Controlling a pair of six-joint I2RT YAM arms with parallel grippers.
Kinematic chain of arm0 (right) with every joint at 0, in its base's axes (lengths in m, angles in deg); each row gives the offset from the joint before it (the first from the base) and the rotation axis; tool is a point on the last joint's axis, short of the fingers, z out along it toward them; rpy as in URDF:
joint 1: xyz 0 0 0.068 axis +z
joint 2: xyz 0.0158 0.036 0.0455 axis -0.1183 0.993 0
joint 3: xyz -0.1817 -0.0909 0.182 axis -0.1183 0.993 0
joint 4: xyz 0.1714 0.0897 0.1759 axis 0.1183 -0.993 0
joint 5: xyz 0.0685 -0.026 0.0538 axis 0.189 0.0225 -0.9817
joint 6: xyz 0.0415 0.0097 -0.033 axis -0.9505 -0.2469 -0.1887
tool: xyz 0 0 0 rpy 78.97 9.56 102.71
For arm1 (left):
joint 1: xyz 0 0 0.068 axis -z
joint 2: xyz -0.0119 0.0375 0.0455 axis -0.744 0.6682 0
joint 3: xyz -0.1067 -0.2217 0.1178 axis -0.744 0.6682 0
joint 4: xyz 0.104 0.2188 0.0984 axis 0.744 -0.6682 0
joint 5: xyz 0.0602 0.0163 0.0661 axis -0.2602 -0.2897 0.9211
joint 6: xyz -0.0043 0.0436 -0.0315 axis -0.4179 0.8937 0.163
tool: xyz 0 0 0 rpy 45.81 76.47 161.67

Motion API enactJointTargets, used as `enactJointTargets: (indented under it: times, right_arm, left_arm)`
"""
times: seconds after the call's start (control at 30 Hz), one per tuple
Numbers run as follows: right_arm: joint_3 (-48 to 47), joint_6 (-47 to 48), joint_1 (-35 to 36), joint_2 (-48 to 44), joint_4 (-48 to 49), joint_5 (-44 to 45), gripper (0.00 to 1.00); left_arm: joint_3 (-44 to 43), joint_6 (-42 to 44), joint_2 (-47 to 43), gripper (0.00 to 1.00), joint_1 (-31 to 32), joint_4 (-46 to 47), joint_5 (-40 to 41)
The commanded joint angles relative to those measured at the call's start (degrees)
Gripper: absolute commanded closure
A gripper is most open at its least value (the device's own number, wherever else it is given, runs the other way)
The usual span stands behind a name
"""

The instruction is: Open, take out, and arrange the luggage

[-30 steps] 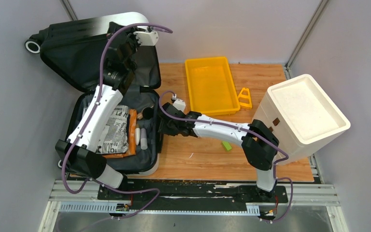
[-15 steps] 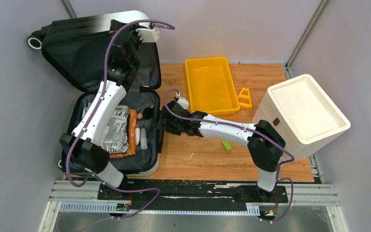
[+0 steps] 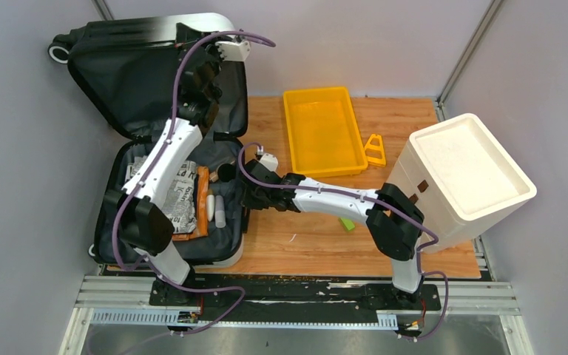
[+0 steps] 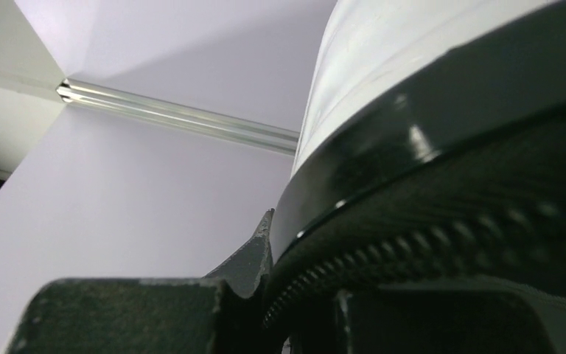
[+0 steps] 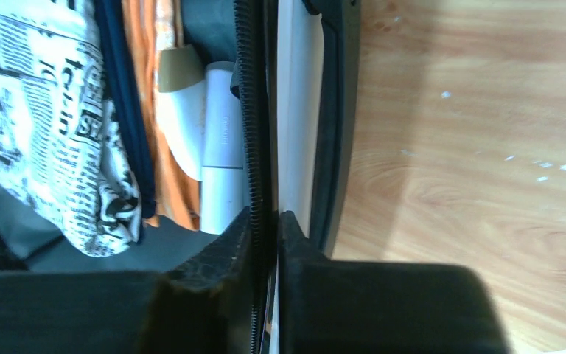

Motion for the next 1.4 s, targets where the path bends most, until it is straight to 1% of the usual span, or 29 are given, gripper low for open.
enactJointTargets:
  times: [0.0,0.03,0.2,0.27,0.37,0.47,0.5,0.6,0.7,0.8,0.9,1.0,1.07,1.1,1.2,1.23,1.27,1.3,1.33,1.37]
  right_arm:
    - [-4.8,5.6,-4.8,5.7,2.8,7.6,1.00]
    - [-5.6,6.4,-5.4,6.1,2.9,8.4,1.00]
    - [-6.4,8.7,-9.2,7.5,6.8,9.7,1.00]
    - [-6.8,9.1,-11.4,8.4,9.2,9.6,1.00]
    - [-8.3,9.1,-13.8,10.0,11.3,9.9,1.00]
    - [-11.4,11.3,-15.7,12.2,12.9,10.5,1.00]
    - [-12.6,12.6,-16.3,13.1,13.6,10.3,1.00]
    - [-13.7,17.3,-18.2,14.7,18.1,6.7,1.00]
    - [-11.6,24.8,-19.4,14.6,24.4,1.4,1.00]
    - [-8.8,29.6,-19.7,13.1,27.2,-0.9,1.00]
    - [-5.4,31.1,-19.8,11.2,29.9,-3.2,1.00]
    - [-3.0,31.4,-19.7,10.4,32.3,-7.8,1.00]
    - [-1.9,32.3,-19.1,10.2,33.4,-8.5,1.00]
    - [-1.6,33.2,-18.9,10.3,34.1,-10.5,1.00]
    - [-0.7,36.1,-17.8,10.0,34.0,-12.0,1.00]
    - [0.0,36.3,-17.6,9.8,33.9,-12.6,1.00]
    - [0.5,36.4,-17.4,9.5,34.0,-13.2,1.00]
    - [1.0,36.4,-17.1,9.2,34.0,-13.7,1.00]
    - [1.4,36.4,-16.7,8.8,34.0,-14.0,1.00]
    - [1.7,36.4,-16.4,8.6,34.0,-14.2,1.00]
  left_arm:
    - [1.0,4.6,6.3,1.00,-0.7,18.0,-4.3]
    - [0.6,4.8,7.2,1.00,-1.0,21.1,-5.5]
    - [-6.9,5.3,15.2,1.00,-1.1,25.9,-6.4]
    - [-9.3,6.2,18.2,1.00,-1.2,29.3,-6.5]
    - [-13.2,6.9,22.0,1.00,-1.3,30.8,-7.4]
    - [-16.5,6.7,24.9,1.00,-1.6,31.6,-8.2]
    - [-19.0,6.6,26.7,1.00,-1.7,31.5,-8.1]
    - [-24.7,6.2,30.1,1.00,-1.8,32.0,-8.1]
    - [-29.0,7.0,33.1,1.00,-1.8,31.2,-8.9]
    - [-30.1,9.0,35.7,0.93,-1.7,32.3,-8.1]
    - [-30.5,9.5,37.5,0.88,-1.5,33.7,-5.4]
    - [-31.0,9.1,39.8,0.83,-1.5,32.8,-3.2]
    - [-31.6,8.7,41.0,0.79,-1.5,31.9,-2.4]
    - [-32.1,8.7,41.6,0.76,-1.6,30.6,-2.1]
    - [-36.8,8.5,45.4,0.69,-2.1,26.7,-2.4]
    - [-37.7,8.6,46.2,0.62,-2.4,25.1,-2.5]
    - [-38.7,8.4,47.3,0.57,-2.6,24.9,-2.4]
    - [-38.9,8.1,47.6,0.49,-3.1,24.9,-2.2]
    - [-39.3,7.5,48.2,0.45,-3.3,25.0,-2.0]
    - [-39.4,7.3,48.5,0.39,-3.9,25.4,-2.4]
